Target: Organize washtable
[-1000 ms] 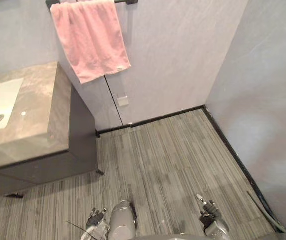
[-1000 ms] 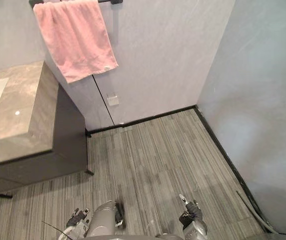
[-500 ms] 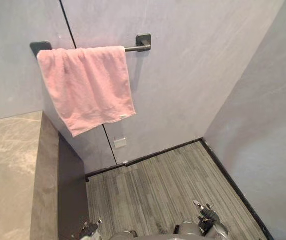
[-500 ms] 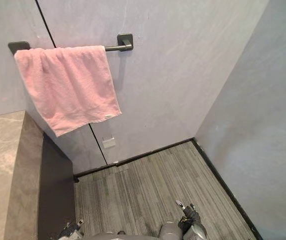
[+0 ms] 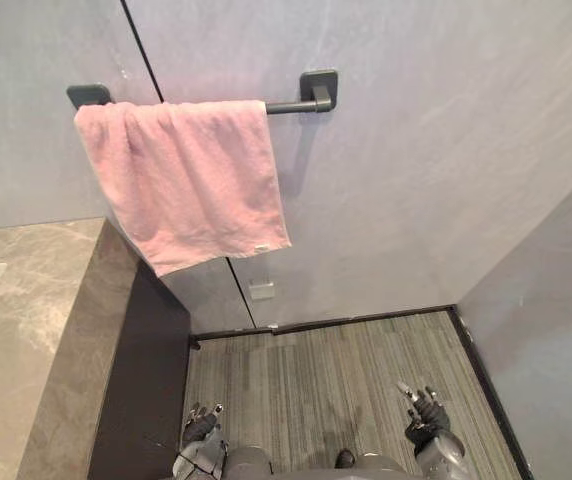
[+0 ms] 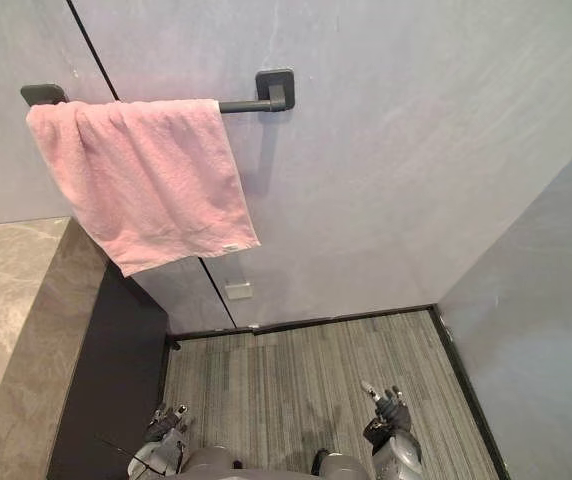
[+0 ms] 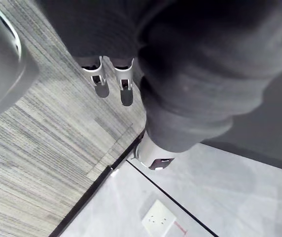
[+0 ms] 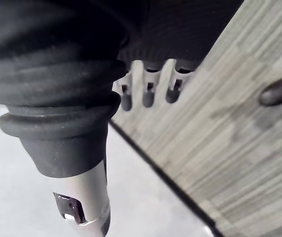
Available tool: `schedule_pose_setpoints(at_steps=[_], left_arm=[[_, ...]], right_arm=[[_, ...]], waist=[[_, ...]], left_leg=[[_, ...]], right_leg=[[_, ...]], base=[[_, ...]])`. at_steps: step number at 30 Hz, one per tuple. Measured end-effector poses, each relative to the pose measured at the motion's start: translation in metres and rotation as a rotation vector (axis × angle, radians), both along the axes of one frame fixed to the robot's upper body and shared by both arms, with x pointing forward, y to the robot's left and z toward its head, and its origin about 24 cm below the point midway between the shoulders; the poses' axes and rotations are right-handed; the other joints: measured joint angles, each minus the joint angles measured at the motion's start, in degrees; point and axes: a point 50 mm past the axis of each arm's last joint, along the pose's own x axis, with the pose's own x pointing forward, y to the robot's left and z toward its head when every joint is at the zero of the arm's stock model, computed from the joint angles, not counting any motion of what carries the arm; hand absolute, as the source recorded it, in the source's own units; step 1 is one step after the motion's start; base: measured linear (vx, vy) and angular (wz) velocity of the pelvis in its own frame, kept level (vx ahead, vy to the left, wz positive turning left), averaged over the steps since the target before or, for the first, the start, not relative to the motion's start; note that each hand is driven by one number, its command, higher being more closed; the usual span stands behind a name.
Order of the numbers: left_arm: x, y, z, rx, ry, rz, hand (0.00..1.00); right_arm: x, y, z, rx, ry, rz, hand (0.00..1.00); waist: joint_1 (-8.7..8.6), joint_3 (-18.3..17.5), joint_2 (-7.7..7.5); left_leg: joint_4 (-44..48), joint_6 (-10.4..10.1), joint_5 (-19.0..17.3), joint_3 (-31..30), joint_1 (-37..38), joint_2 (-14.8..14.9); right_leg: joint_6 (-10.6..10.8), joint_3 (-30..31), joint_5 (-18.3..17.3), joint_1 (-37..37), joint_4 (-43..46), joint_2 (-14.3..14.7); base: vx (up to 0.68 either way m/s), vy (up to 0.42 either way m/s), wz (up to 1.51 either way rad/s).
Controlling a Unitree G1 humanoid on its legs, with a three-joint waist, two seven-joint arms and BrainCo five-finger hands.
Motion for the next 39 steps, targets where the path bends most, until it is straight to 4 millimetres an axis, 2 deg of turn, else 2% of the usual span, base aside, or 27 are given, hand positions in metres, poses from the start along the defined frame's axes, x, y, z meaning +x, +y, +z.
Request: schedule_pose_setpoints(at_steps=[1, 2, 3, 4, 6, 9, 10, 11, 14, 18, 22, 26, 32, 37, 39], left_arm=[[0.006, 0.004, 0.007, 0.022, -0.041, 0.005, 0.00], [0.012, 0.012, 0.016, 0.058, -0.097, 0.014, 0.00], [0.019, 0.022, 0.028, 0.100, -0.159, 0.026, 0.00], [0.025, 0.032, 0.040, 0.149, -0.215, 0.034, 0.00], [0.033, 0.048, 0.063, 0.234, -0.309, 0.048, 0.00], [0.044, 0.062, 0.089, 0.316, -0.413, 0.050, 0.00], [0.050, 0.069, 0.105, 0.367, -0.475, 0.057, 0.00], [0.050, 0.069, 0.106, 0.370, -0.480, 0.056, 0.00], [0.058, 0.076, 0.129, 0.431, -0.566, 0.037, 0.00], [0.069, 0.087, 0.160, 0.539, -0.662, -0.040, 0.00], [0.075, 0.098, 0.175, 0.609, -0.698, -0.067, 0.00], [0.075, 0.103, 0.179, 0.634, -0.703, -0.074, 0.00], [0.079, 0.125, 0.198, 0.734, -0.708, -0.095, 0.00], [0.095, 0.134, 0.206, 0.739, -0.724, -0.090, 0.00], [0.101, 0.143, 0.213, 0.774, -0.717, -0.102, 0.00]], right_arm=[[0.000, -0.007, 0.003, -0.016, -0.015, -0.018, 0.00], [-0.001, -0.012, 0.005, -0.025, -0.023, -0.034, 0.00], [-0.004, -0.011, 0.004, -0.020, -0.021, -0.041, 0.00], [-0.010, -0.008, 0.003, -0.010, -0.016, -0.048, 0.00], [-0.018, -0.002, 0.000, 0.004, -0.002, -0.055, 0.00], [-0.027, 0.001, -0.003, 0.004, 0.022, -0.038, 0.00], [-0.030, 0.004, -0.004, 0.006, 0.028, -0.017, 0.00], [-0.030, 0.005, -0.004, 0.007, 0.028, -0.016, 0.00], [-0.028, 0.010, -0.004, 0.003, 0.032, 0.034, 0.00], [-0.026, 0.010, -0.004, -0.013, 0.030, 0.100, 0.00], [-0.026, 0.005, -0.005, -0.032, 0.051, 0.120, 0.00], [-0.031, 0.002, -0.009, -0.035, 0.079, 0.123, 0.00], [-0.034, -0.001, -0.010, -0.044, 0.096, 0.129, 0.00], [-0.035, -0.008, -0.009, -0.063, 0.101, 0.131, 0.00], [-0.038, -0.008, -0.009, -0.062, 0.107, 0.131, 0.00]], waist=[[-0.14, -0.5, 0.85], [-0.15, -0.9, 1.11], [-0.11, -0.9, 0.59], [0.06, -1.4, -0.06], [0.24, -1.7, -0.17], [0.27, -2.4, 0.57], [-0.02, -2.9, 1.23], [-0.06, -3.0, 1.28], [-0.35, -4.0, 1.79], [-0.37, -5.6, 1.39], [-0.47, -6.2, 1.09], [-0.42, -6.2, 1.16], [-0.44, -6.3, 1.02], [-0.74, -6.3, 1.09], [-0.92, -6.3, 1.04]], left_leg=[[-6.8, 0.5, 4.0, 0.8, 0.9, 0.1], [-10.3, 0.1, 4.0, 0.3, 2.4, -0.6], [-12.9, 0.3, 4.6, 0.3, 3.2, -1.6], [-14.3, 0.6, 5.1, 0.2, 3.4, -2.5], [-15.8, 1.0, 5.4, 0.5, 4.4, -3.5], [-18.7, 1.5, 6.5, 0.5, 6.1, -4.6], [-20.6, 1.5, 7.3, 0.6, 7.2, -5.0], [-20.7, 1.5, 7.3, 0.7, 7.2, -5.0], [-22.5, 1.2, 7.8, 0.7, 8.5, -4.8], [-24.5, 0.6, 8.4, 0.9, 9.8, -4.3], [-24.7, 1.0, 8.8, 1.0, 9.2, -4.6], [-25.1, 1.4, 9.0, 1.5, 9.2, -5.0], [-25.9, 1.8, 9.4, 2.9, 9.1, -5.5], [-27.4, 2.0, 10.6, 3.0, 8.2, -6.1], [-27.4, 2.0, 10.6, 3.2, 8.2, -6.1]], right_leg=[[0.6, -0.3, -0.1, -0.5, 0.2, -0.1], [1.5, -0.1, -0.4, -0.8, 0.2, -0.3], [1.8, -0.2, -0.3, -0.8, -0.2, -0.9], [2.3, -0.5, 0.0, -0.7, -1.0, -1.6], [2.9, -0.4, 0.4, 0.1, -2.0, -2.2], [3.7, -0.5, 0.9, 1.3, -3.8, -2.7], [4.0, -0.5, 1.2, 1.8, -4.6, -2.7], [4.0, -0.5, 1.2, 1.9, -4.6, -2.7], [3.7, -0.6, 1.7, 2.9, -6.0, -2.1], [3.1, -0.3, 2.8, 3.8, -8.0, -0.8], [3.0, 0.2, 4.6, 3.9, -10.4, -0.4], [2.9, 1.3, 6.3, 4.0, -12.0, -0.1], [3.0, 3.6, 7.8, 2.5, -13.2, -0.1], [3.2, 4.9, 8.8, 0.8, -13.7, -0.1], [3.3, 5.6, 8.9, 0.5, -13.8, 0.0]], base=[[0.06, 0.125, 0.17], [0.07, 0.173, 0.19], [0.07, 0.182, 0.16], [0.04, 0.118, 0.16], [0.05, 0.095, 0.01], [0.04, 0.058, 0.03], [0.04, 0.025, -0.01], [0.04, 0.014, -0.02], [0.02, -0.015, -0.04], [0.02, -0.034, -0.07], [-0.01, 0.005, -0.06], [-0.04, 0.007, -0.12], [-0.09, 0.002, -0.17], [-0.09, -0.016, -0.10], [-0.05, -0.023, -0.12]])
